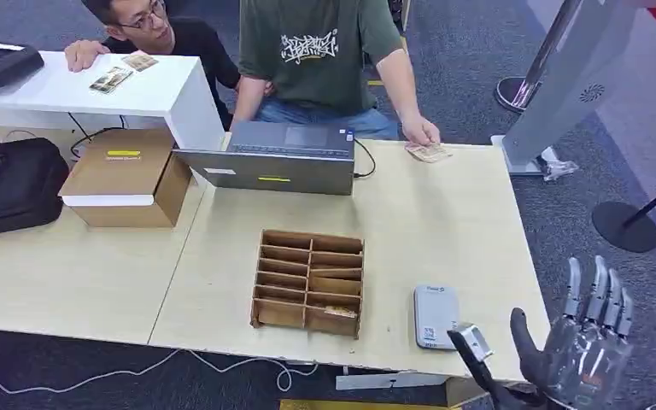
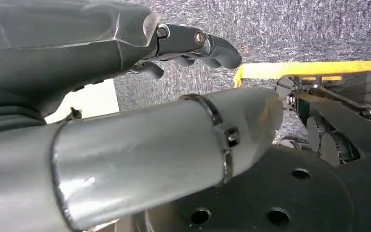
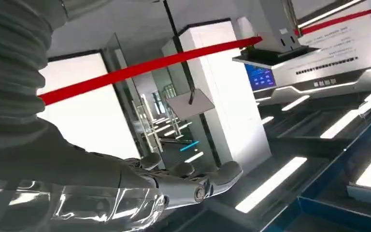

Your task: Pass the card to the sensor for recognition and then transmit it.

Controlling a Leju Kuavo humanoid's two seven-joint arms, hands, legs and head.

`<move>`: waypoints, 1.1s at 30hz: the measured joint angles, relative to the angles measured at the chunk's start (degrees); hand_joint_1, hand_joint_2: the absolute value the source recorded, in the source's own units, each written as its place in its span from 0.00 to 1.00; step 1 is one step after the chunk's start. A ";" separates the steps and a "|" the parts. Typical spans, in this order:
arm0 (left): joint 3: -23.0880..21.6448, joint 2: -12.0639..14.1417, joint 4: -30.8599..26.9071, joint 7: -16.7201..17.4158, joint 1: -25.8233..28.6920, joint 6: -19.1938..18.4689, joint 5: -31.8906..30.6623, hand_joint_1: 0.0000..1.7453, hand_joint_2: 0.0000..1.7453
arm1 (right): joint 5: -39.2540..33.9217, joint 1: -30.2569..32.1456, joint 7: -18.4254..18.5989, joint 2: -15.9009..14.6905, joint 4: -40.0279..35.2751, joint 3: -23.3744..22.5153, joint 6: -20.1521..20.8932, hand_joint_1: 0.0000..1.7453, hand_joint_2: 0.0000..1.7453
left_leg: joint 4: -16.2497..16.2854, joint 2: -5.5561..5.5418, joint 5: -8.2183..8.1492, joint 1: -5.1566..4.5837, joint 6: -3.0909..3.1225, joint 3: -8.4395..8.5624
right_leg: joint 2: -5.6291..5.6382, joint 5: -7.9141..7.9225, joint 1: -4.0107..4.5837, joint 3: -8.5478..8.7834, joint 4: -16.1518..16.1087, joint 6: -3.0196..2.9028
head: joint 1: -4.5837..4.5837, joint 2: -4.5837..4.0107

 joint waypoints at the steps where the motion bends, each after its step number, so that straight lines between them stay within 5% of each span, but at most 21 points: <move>1: 0.00 0.04 0.00 0.02 -0.08 -0.17 -0.04 0.00 0.00 | 0.04 -1.34 3.33 -0.59 0.87 0.61 0.95 0.00 1.00 | 0.00 0.02 0.00 -0.01 0.00 0.00 | 0.01 0.01 -0.01 0.00 0.00 0.00 | 0.02 0.00; 4: -0.02 0.31 0.04 0.35 -0.15 -0.35 -0.90 0.00 0.00 | 0.00 -6.54 18.85 -4.46 5.27 7.48 2.14 0.00 1.00 | 0.00 0.20 0.02 -0.01 0.01 0.09 | 0.15 0.08 -0.01 0.02 0.00 -0.01 | 0.00 0.00; 6: -0.11 0.57 0.04 0.53 -0.18 -0.52 -1.71 0.00 0.00 | 0.02 -10.25 23.62 -6.91 8.39 12.55 2.53 0.00 1.00 | 0.01 0.29 0.05 -0.02 -0.01 0.17 | 0.25 0.11 -0.01 -0.01 0.00 -0.01 | 0.04 0.00; 9: -0.65 1.20 0.07 0.85 -0.45 -0.85 -3.21 0.00 0.00 | 0.04 -15.81 21.97 -8.61 13.72 17.39 2.16 0.00 1.00 | 0.02 0.27 0.11 0.01 -0.06 0.21 | 0.24 0.15 -0.01 0.00 0.00 -0.04 | 0.04 0.00; 16: -2.73 2.78 0.07 1.90 -1.51 -0.68 -5.51 0.00 0.00 | 0.00 -28.75 16.36 -9.68 27.92 18.45 -1.95 0.00 1.00 | 0.02 0.26 0.17 0.02 -0.10 0.18 | 0.24 0.16 0.00 -0.01 0.03 -0.05 | 0.02 0.00; 25: -4.37 3.89 0.00 2.93 -2.30 -0.28 -6.43 0.00 0.00 | 0.00 -41.67 20.12 -11.76 42.97 23.78 -2.65 0.00 1.00 | 0.03 0.23 0.17 0.00 -0.11 0.16 | 0.24 0.18 0.00 -0.03 0.03 -0.04 | 0.00 0.00; 33: -4.83 4.26 -0.02 3.13 -2.34 -0.15 -6.58 0.00 0.00 | 0.00 -45.53 21.32 -12.63 48.24 26.56 -2.69 0.00 1.00 | 0.03 0.21 0.16 0.00 -0.10 0.11 | 0.22 0.17 0.00 -0.05 0.03 -0.04 | 0.02 0.00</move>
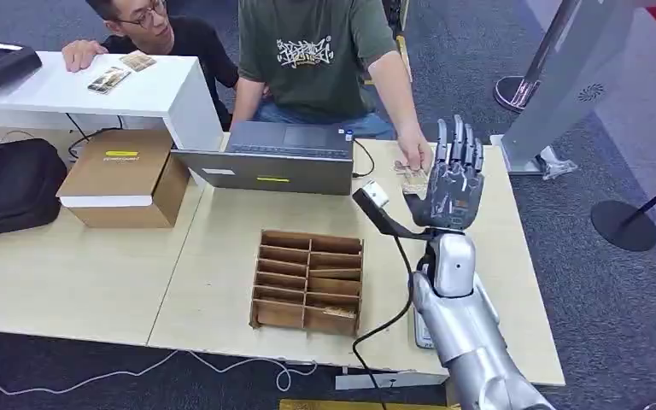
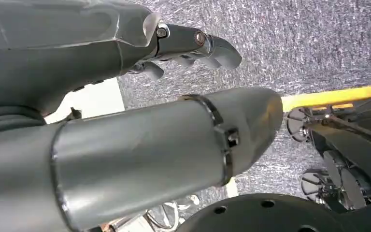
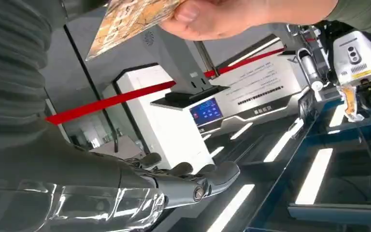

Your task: Pass the card to the sensor for recognition and then transmit it.

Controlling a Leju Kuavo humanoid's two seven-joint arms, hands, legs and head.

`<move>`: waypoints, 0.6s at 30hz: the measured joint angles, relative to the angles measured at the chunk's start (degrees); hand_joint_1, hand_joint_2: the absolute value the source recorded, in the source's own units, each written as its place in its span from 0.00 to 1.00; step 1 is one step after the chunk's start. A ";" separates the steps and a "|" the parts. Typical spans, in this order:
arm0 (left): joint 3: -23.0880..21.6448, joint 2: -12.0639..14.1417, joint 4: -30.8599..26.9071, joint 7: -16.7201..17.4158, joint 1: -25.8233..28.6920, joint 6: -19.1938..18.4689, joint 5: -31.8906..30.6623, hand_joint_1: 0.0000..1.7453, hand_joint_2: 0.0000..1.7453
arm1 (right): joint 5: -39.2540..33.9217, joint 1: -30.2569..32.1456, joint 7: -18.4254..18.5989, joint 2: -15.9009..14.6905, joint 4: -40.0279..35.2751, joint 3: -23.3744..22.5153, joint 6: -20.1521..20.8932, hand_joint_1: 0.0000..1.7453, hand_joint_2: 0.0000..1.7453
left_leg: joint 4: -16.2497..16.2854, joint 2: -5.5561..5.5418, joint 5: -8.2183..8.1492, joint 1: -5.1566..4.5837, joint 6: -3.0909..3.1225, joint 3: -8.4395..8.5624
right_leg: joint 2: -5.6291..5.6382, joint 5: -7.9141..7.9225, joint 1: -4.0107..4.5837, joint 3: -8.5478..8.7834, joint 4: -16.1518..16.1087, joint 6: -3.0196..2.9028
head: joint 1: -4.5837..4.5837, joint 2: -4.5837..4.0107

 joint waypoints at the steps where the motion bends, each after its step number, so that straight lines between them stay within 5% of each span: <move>1: -0.13 0.06 -0.02 0.15 -0.04 -0.02 -0.07 0.00 0.00 | 0.00 -0.97 0.39 -0.20 1.00 0.67 0.00 0.00 1.00 | 0.00 0.01 0.00 -0.01 0.00 0.00 | 0.01 0.00 0.00 -0.03 0.00 0.00 | -0.02 0.00; 18: -0.83 0.96 -0.13 0.90 -0.40 -0.85 0.20 0.00 0.00 | 0.00 -10.62 1.48 -1.88 11.25 8.08 0.00 0.00 1.00 | 0.01 0.01 0.01 0.00 -0.02 0.01 | 0.00 0.03 0.00 -0.02 0.00 -0.04 | 0.00 0.00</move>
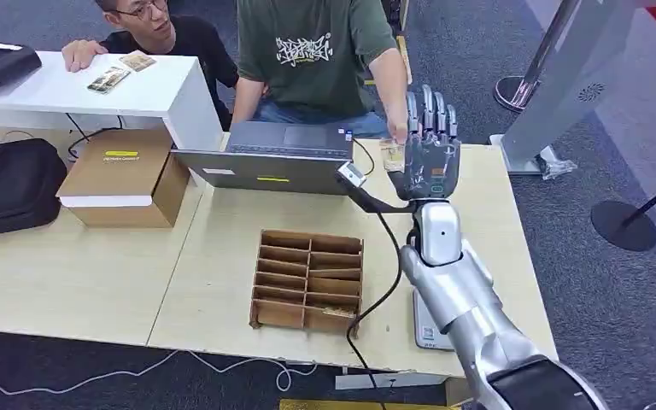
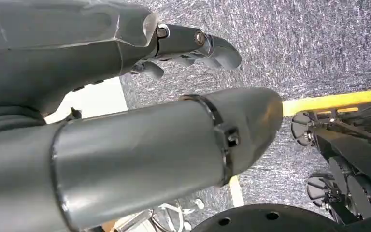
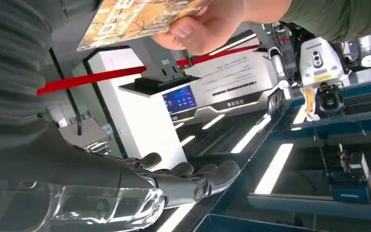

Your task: Pass the card to the sensor for recognition and then transmit it.

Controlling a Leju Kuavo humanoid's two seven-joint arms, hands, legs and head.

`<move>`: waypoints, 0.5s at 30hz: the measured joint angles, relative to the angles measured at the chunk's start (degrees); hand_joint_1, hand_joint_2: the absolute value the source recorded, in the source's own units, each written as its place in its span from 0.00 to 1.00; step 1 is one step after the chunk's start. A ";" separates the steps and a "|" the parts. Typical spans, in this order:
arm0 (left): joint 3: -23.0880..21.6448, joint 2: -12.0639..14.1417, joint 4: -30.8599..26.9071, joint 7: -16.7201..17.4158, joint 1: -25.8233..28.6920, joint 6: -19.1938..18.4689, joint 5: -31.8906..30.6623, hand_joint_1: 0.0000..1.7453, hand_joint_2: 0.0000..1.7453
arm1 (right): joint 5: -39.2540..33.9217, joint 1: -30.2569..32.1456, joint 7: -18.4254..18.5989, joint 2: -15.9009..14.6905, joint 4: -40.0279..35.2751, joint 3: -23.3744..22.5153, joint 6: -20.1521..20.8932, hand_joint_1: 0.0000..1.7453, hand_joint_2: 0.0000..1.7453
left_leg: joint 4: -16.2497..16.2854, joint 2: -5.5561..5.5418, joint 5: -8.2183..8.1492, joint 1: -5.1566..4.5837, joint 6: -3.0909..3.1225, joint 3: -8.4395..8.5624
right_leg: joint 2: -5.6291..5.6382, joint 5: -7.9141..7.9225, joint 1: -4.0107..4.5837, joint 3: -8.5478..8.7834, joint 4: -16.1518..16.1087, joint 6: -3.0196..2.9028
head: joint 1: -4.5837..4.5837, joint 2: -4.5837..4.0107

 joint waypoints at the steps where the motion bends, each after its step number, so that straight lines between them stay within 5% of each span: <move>1: 0.00 0.02 0.00 0.00 0.00 -0.07 0.04 0.00 0.00 | 0.00 -0.12 -0.02 -0.02 0.22 0.11 -0.02 0.00 1.00 | 0.00 0.00 0.00 0.00 0.00 0.00 | 0.00 0.00 0.00 0.00 0.00 0.00 | -0.02 0.00; 15: -0.02 0.13 0.00 0.39 -0.01 -0.35 0.52 0.00 0.00 | 0.00 -0.94 -0.79 -0.31 1.84 1.97 -0.02 0.00 1.00 | 0.00 0.00 0.00 0.00 0.00 0.01 | 0.01 0.00 0.00 0.00 0.00 0.00 | 0.00 0.00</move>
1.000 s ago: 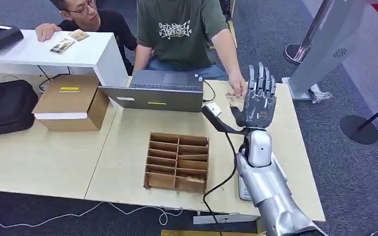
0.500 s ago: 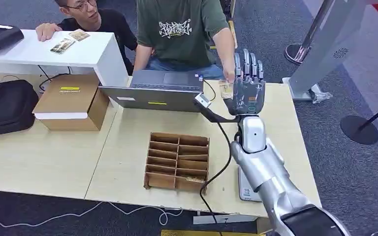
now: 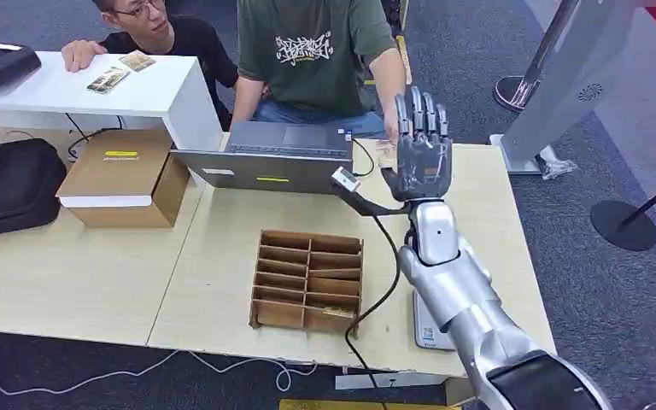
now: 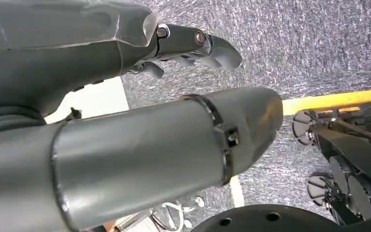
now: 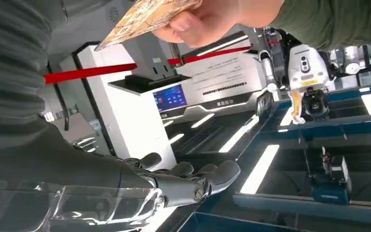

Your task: Pass the card to the sensor for recognition and then transmit it.

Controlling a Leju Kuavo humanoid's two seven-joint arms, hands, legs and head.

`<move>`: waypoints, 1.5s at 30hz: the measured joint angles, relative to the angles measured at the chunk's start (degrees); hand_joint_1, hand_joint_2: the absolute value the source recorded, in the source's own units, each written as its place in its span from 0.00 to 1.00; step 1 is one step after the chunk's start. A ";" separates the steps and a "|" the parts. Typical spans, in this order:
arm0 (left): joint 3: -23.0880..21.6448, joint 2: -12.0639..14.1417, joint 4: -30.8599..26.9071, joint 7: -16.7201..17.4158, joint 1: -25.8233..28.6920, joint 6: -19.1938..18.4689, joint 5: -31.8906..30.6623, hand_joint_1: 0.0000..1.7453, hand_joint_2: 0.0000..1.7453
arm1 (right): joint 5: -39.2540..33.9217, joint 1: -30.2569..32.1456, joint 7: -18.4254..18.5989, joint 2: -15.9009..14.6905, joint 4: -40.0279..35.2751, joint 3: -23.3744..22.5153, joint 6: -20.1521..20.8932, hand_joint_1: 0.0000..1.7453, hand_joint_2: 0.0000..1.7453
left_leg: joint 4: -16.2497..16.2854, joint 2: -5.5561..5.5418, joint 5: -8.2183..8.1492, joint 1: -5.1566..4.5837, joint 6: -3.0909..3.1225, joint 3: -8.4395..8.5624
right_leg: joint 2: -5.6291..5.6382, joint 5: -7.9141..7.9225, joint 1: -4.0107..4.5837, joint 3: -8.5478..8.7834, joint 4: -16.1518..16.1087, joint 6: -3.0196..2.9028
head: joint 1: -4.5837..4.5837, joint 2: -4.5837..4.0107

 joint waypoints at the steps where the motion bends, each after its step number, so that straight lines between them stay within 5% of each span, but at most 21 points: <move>1: 0.00 0.02 0.00 0.06 0.00 0.00 0.00 0.00 0.00 | 0.00 -0.04 0.00 -0.02 0.09 0.09 0.00 0.00 1.00 | 0.00 0.00 0.00 0.00 0.00 0.00 | 0.00 0.00 0.00 0.00 0.00 0.00 | -0.02 0.00; 2: 0.00 0.02 0.00 0.11 -0.01 0.00 0.00 0.00 0.00 | 0.00 -0.07 0.00 -0.02 0.13 0.15 0.00 0.00 1.00 | 0.00 0.00 0.00 0.00 0.00 0.00 | 0.00 0.00 0.00 0.00 0.00 0.00 | 0.00 0.00; 3: 0.00 0.02 0.00 0.13 0.00 0.00 0.00 0.00 0.00 | 0.00 -0.08 0.00 -0.04 0.20 0.24 0.00 0.11 1.00 | 0.00 0.00 0.00 0.00 0.00 0.00 | 0.00 0.00 0.00 0.00 0.00 0.00 | -0.02 0.00; 4: 0.00 0.02 0.00 0.17 0.00 0.00 0.00 0.00 0.00 | 0.00 -0.08 0.00 -0.04 0.22 0.28 0.00 0.97 1.00 | 0.00 0.00 0.00 0.00 0.00 0.00 | 0.00 0.00 0.00 0.00 0.00 0.00 | 0.00 0.00; 5: 0.00 0.02 0.00 0.17 -0.01 0.00 0.11 0.00 0.00 | 0.00 -0.08 -0.17 -0.04 0.31 0.28 0.02 1.00 1.00 | 0.00 0.00 0.00 0.00 0.00 0.00 | 0.00 0.00 0.00 0.00 0.00 0.00 | -0.02 0.00; 29: 0.00 0.26 -0.44 0.52 0.02 -0.13 1.09 0.00 0.00 | 0.00 -0.09 -2.73 -0.04 1.77 -1.36 0.02 1.00 1.00 | 0.00 -0.01 0.00 0.00 0.00 -0.01 | -0.01 0.00 0.00 0.00 0.00 0.00 | 0.00 0.00; 35: 0.02 0.26 -0.44 0.52 0.02 -0.09 1.44 0.00 0.00 | -2.34 0.14 -5.73 0.15 1.77 -4.13 0.07 1.00 1.00 | 0.00 -0.01 0.00 0.00 0.00 -0.01 | -0.01 0.00 0.00 0.01 0.00 0.00 | 0.00 0.00; 39: 0.02 0.24 -0.44 0.52 0.03 -0.09 2.08 0.00 0.00 | -13.86 1.23 -12.89 1.44 0.46 -7.74 4.34 1.00 1.00 | 0.00 -0.01 0.00 0.00 0.00 -0.01 | -0.01 0.00 0.00 0.01 0.00 0.00 | 0.00 0.00; 45: 0.02 0.17 -0.44 0.52 0.21 -0.20 2.51 0.00 0.00 | -32.95 6.00 -19.15 3.02 -7.72 -12.92 20.89 1.00 1.00 | 0.00 -0.05 0.00 0.00 0.00 -0.02 | -0.05 -0.03 0.00 0.00 0.00 0.03 | 0.00 0.00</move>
